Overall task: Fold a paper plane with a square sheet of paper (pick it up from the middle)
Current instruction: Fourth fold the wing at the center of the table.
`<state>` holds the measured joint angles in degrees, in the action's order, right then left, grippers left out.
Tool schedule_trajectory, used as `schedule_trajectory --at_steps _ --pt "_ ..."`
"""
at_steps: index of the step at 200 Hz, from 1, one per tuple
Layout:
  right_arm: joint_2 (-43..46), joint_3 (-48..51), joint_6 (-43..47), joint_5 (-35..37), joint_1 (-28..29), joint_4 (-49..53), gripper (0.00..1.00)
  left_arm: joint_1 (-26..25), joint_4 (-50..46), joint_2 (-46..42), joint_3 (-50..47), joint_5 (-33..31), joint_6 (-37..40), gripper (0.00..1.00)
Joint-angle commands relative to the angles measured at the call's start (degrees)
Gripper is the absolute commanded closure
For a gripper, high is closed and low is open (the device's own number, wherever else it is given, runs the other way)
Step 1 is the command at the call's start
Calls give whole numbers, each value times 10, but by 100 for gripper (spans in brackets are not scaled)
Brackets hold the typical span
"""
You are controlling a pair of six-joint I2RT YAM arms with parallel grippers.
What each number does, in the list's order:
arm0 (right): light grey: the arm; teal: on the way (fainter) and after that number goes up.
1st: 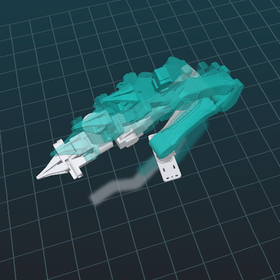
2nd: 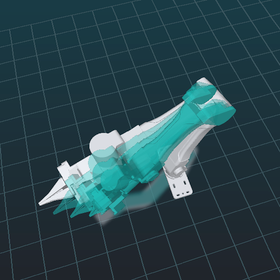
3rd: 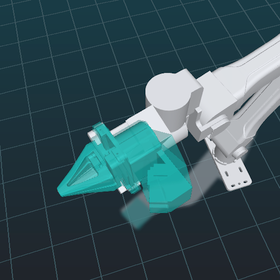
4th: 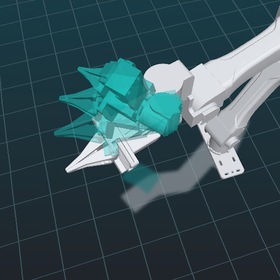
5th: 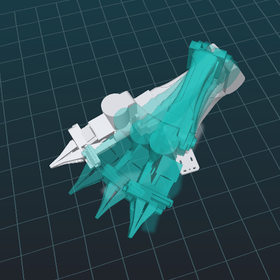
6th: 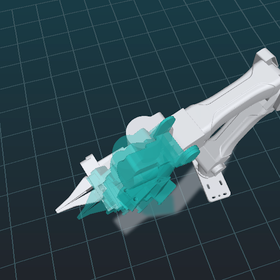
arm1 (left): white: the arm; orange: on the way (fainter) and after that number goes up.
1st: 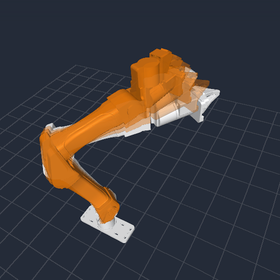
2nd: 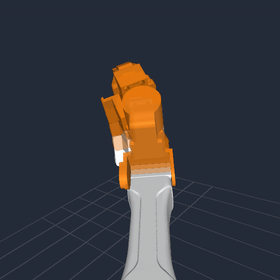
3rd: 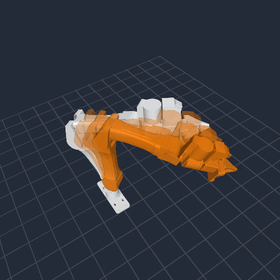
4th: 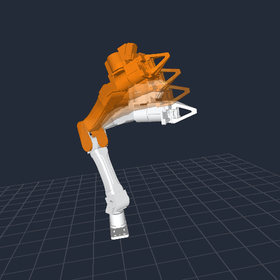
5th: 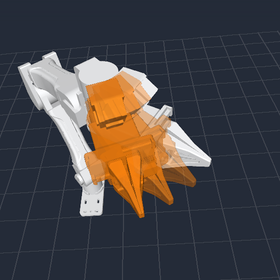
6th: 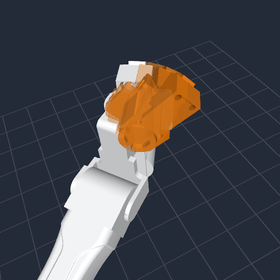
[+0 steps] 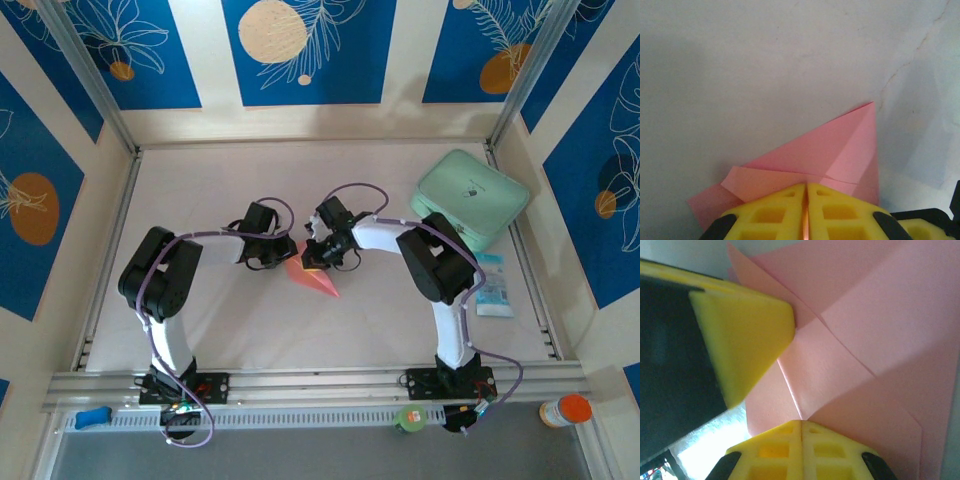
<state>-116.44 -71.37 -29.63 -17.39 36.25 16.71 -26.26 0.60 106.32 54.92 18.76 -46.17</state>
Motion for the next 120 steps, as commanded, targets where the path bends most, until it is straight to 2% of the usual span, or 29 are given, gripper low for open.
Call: schedule_trajectory --at_steps 1,120 --pt "33 52 24 1 -4 50 100 3 -76 27 -3 -50 16 89" --pt "167 261 -8 -16 -50 -13 100 3 -57 15 15 -16 38 88"
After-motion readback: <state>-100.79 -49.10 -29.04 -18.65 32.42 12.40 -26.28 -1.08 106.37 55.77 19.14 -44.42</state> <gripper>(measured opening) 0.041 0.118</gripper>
